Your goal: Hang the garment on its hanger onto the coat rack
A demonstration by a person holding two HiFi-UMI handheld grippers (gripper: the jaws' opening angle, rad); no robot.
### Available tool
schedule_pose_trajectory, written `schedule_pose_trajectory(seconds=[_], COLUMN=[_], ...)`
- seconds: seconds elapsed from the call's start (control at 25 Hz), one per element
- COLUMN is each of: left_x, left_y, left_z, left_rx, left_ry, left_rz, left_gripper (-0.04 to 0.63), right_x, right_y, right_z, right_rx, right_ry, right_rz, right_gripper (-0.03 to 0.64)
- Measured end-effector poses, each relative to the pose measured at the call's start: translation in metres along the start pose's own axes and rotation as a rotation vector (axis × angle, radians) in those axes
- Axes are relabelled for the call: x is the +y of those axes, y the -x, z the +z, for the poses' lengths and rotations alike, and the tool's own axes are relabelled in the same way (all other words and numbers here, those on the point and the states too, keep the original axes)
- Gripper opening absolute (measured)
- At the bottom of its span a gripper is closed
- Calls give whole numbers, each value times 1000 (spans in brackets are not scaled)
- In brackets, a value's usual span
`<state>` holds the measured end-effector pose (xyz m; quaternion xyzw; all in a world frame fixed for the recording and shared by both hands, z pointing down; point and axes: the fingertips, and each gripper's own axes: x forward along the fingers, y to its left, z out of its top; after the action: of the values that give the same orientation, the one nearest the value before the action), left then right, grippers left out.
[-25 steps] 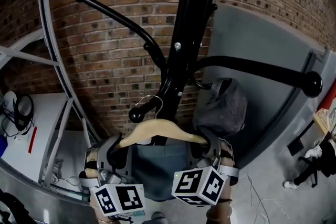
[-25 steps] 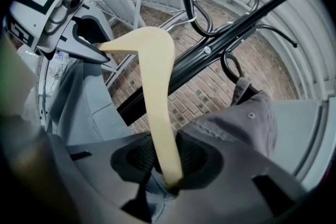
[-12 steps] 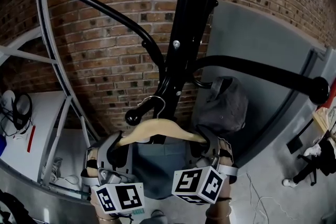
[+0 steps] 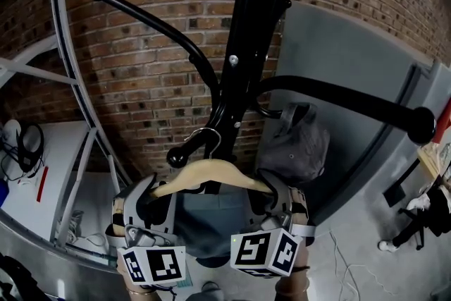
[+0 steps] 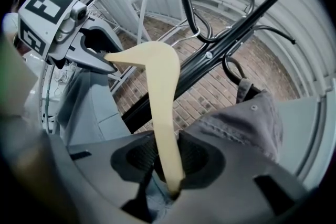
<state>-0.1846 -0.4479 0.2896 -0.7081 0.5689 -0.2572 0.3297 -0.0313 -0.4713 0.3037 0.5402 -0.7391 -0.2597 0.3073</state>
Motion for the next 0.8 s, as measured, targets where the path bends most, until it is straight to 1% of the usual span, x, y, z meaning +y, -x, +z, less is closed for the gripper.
schedule_pose_trajectory(seconds=[0.32, 0.48, 0.64, 0.8], left_x=[-3, -9, -17, -20], left_y=[23, 35, 48, 62], left_z=[3, 5, 7, 17], left_rx=[4, 18, 38, 29], left_ry=[0, 1, 4, 17], left_rz=[19, 21, 25, 37], left_gripper=[155, 155, 155, 155], right_x=[4, 7, 10, 5], right_y=[17, 30, 47, 67], right_z=[2, 3, 2, 5], right_rx=[-36, -66, -81, -107], right_ry=[-1, -13, 3, 4], right_rz=[12, 22, 26, 6], right_gripper=[107, 118, 121, 120])
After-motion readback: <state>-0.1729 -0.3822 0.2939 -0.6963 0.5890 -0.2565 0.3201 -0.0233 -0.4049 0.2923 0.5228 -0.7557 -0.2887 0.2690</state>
